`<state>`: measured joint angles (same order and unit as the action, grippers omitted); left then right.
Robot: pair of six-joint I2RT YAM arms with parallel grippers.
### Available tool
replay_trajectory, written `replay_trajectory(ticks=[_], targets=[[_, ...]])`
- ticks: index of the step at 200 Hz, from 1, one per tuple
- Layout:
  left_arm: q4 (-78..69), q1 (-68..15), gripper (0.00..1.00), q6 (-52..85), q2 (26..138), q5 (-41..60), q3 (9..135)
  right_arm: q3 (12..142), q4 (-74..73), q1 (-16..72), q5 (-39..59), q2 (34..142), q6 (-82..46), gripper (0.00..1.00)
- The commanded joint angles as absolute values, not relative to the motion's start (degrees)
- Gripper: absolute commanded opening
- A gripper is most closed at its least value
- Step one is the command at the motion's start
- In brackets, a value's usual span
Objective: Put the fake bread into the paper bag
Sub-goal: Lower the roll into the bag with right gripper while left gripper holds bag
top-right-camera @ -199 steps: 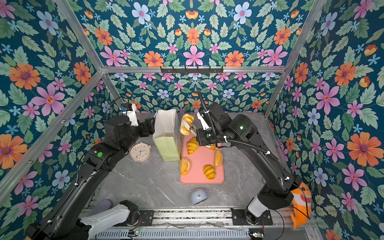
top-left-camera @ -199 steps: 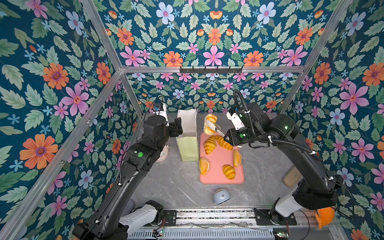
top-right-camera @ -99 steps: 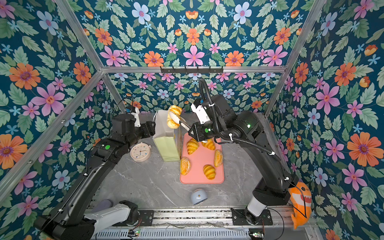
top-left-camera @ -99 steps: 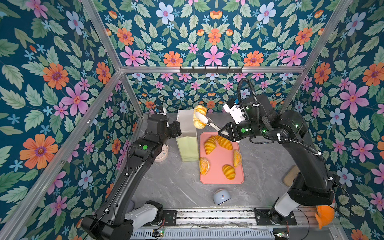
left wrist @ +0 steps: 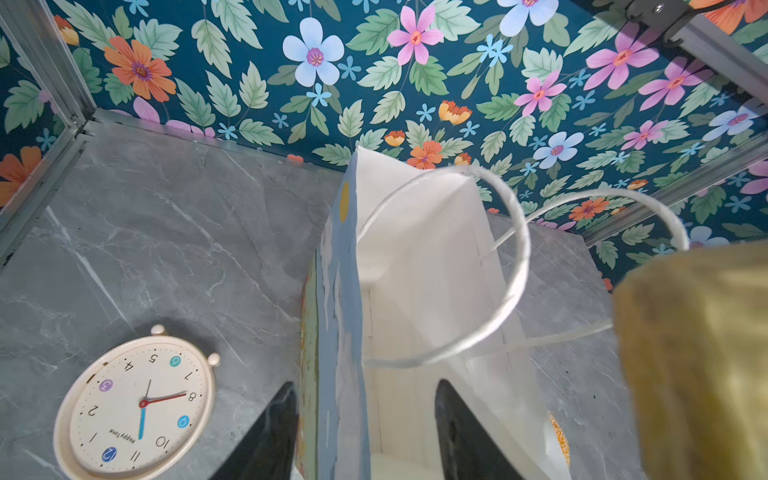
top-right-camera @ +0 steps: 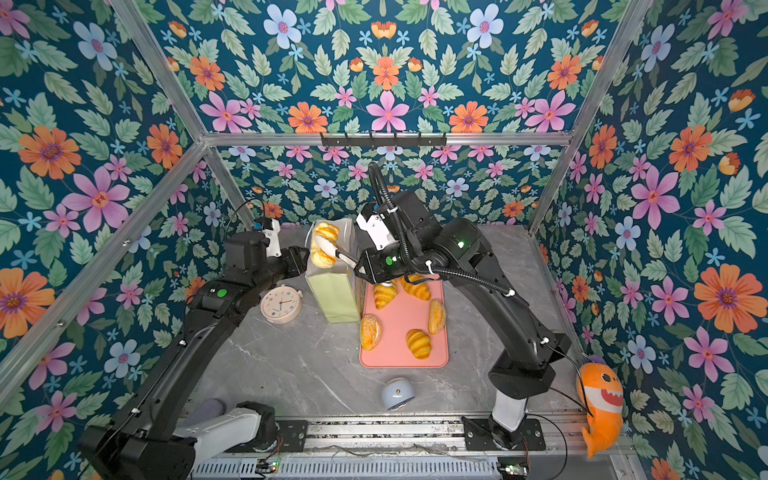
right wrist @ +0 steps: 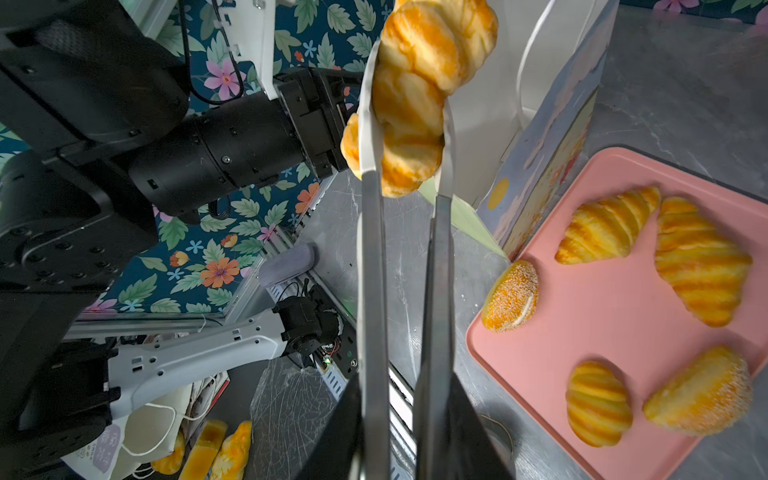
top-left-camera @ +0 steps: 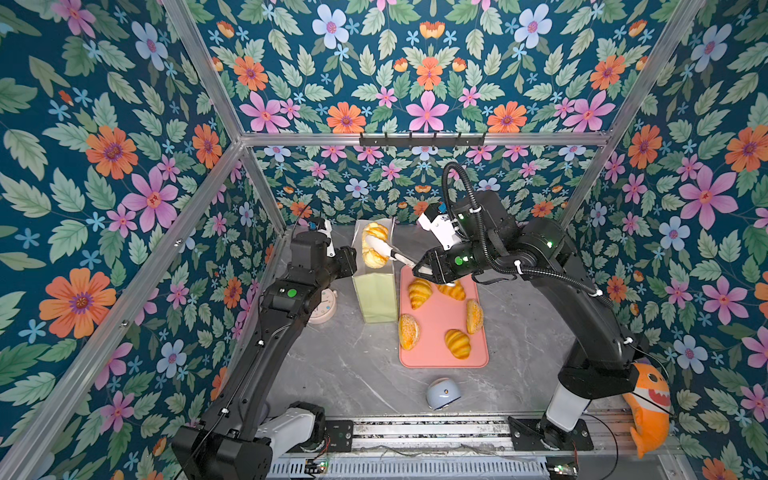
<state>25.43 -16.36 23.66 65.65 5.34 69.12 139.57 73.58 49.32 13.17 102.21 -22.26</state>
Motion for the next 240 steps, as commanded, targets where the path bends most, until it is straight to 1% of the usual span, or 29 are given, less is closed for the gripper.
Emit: replay_trajectory(ticks=[1,58,143,198,240], targets=[[21.8,-15.6,0.53,24.1,65.9,9.0,68.3,141.7,72.5,49.8,11.2,103.8,-22.5,0.24],[18.8,-14.7,0.51,25.4,66.1,10.7,66.0,150.1,78.8,49.8,7.1,110.8,-24.7,0.24],[17.0,-14.4,0.48,26.0,69.0,13.0,66.2,149.7,78.6,50.5,5.2,113.0,-25.9,0.24],[17.0,-14.5,0.42,26.2,69.8,14.4,66.6,151.9,78.9,52.0,2.3,115.6,-26.2,0.24],[16.9,-14.5,0.4,26.2,69.6,14.2,66.1,154.4,79.7,52.3,1.0,118.0,-26.0,0.24]])
